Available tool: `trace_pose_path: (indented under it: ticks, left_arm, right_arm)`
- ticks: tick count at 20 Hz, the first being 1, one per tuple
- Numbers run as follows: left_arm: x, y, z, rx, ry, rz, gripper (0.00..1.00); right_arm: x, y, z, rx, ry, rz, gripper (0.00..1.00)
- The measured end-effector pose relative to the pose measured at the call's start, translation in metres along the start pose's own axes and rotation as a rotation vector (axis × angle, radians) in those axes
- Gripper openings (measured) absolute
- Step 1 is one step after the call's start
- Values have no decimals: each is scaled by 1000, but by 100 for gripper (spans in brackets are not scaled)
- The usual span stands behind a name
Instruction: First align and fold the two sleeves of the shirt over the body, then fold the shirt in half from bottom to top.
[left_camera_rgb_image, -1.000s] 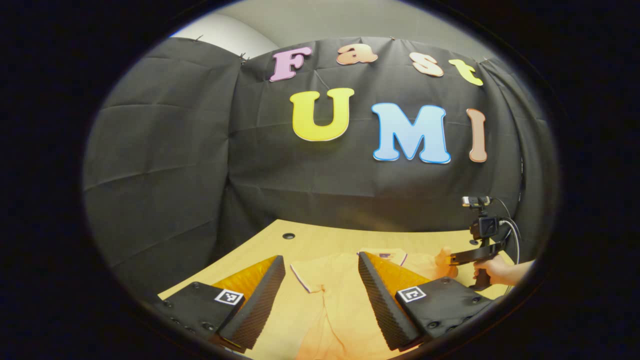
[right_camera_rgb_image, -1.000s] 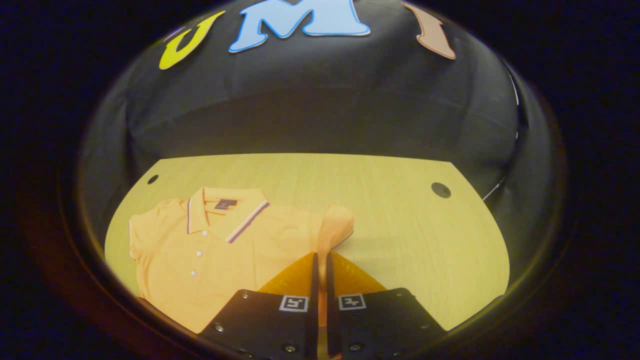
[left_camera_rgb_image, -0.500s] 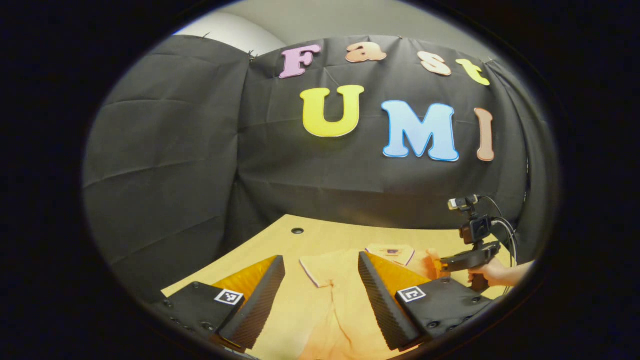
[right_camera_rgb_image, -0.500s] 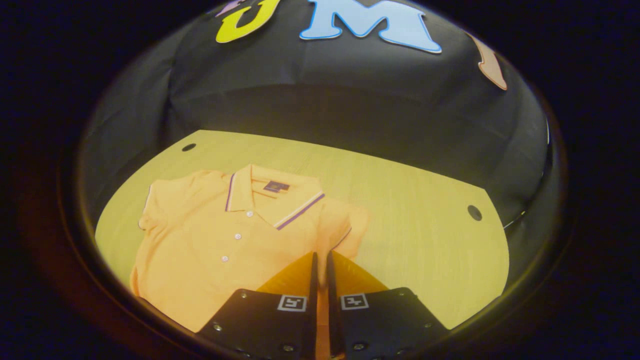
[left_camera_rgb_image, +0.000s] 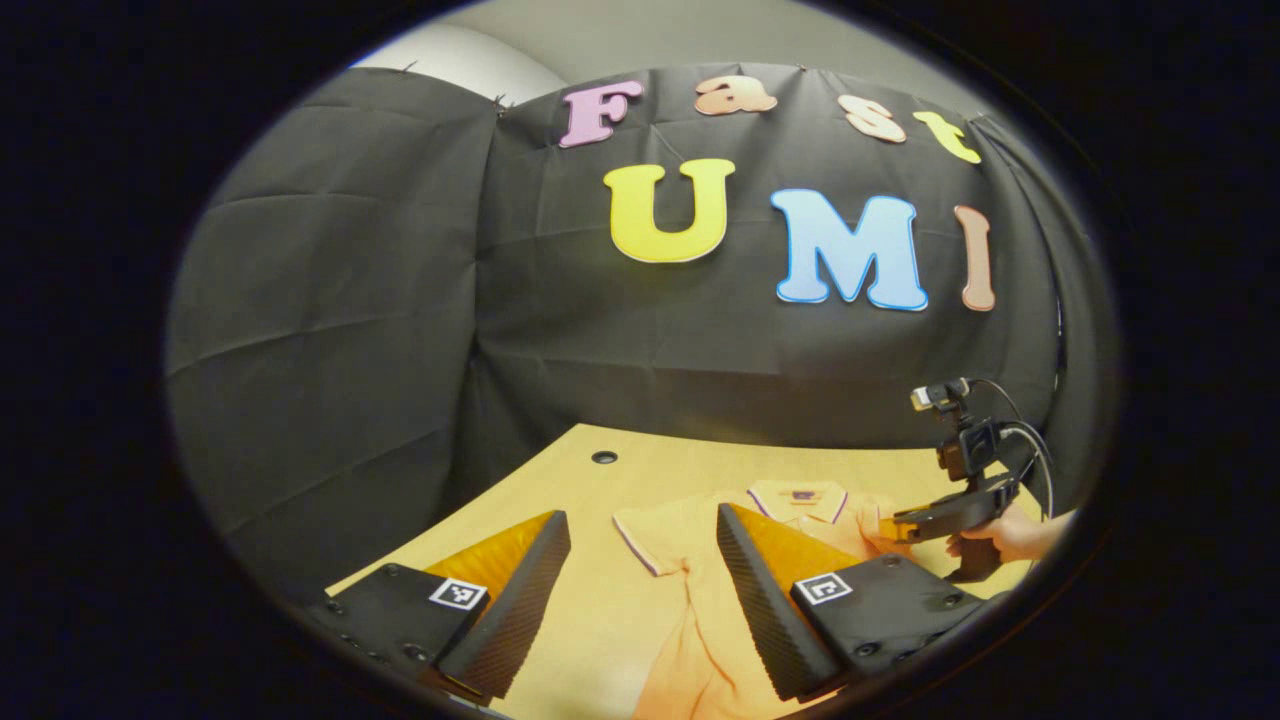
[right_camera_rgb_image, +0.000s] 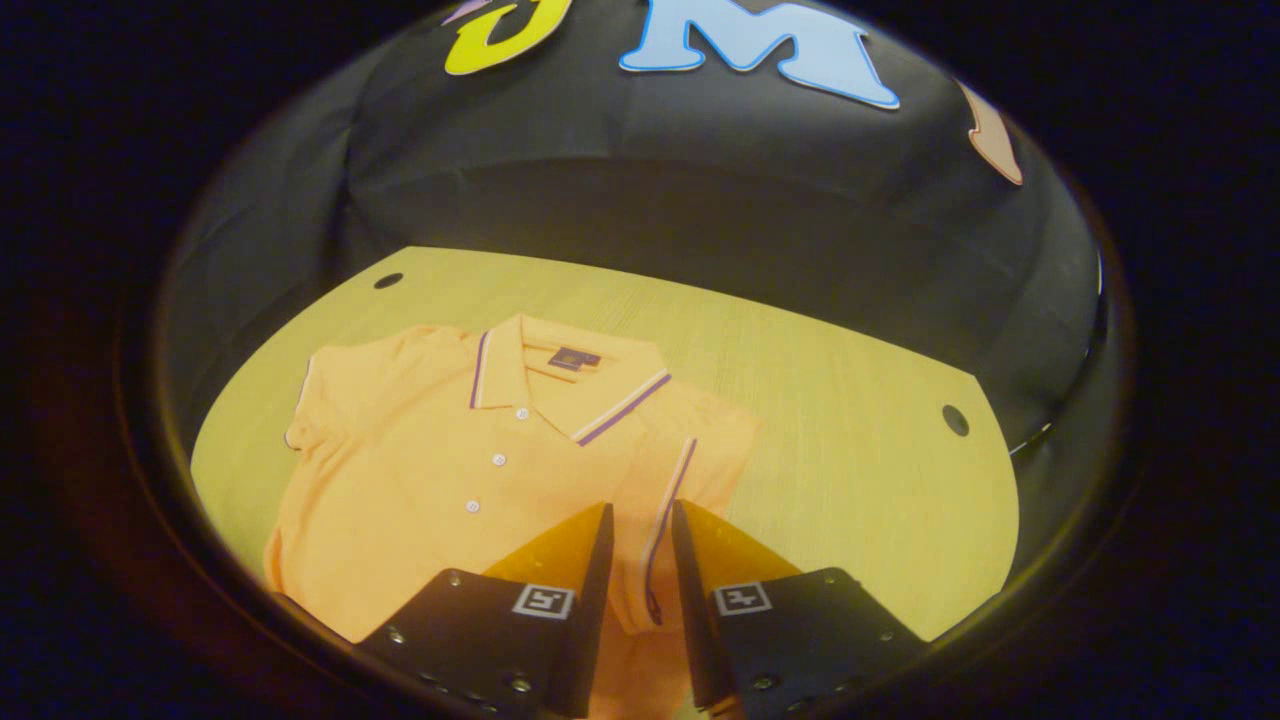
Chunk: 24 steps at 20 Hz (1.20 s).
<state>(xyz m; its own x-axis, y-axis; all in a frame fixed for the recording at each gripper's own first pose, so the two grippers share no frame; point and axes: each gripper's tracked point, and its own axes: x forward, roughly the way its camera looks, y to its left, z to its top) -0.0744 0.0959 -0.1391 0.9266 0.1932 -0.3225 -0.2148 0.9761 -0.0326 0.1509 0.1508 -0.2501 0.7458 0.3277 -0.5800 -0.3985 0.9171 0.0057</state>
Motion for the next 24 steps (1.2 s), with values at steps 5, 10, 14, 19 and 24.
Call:
trace_pose_path:
  ticks: [5, 10, 14, 19, 24]
  left_arm:
    - [36, 16, -8, -9, 7, -55, 96]
    - [92, 32, -40, -31, 67, -122, 96]
    - [144, 37, -71, -46, 137, -158, 96]
    - [204, 26, -117, -25, 225, -170, 95]
    - [253, 24, -156, -33, 292, -133, 94]
  right_arm:
    - [-23, 3, 2, 27, -16, -51, 86]
    - [-69, 7, 3, 68, -56, -131, 95]
    - [-114, 21, 3, 112, -109, -153, 95]
    - [-159, 40, -7, 144, -150, -163, 95]
    - [-195, 43, -24, 169, -156, -181, 95]
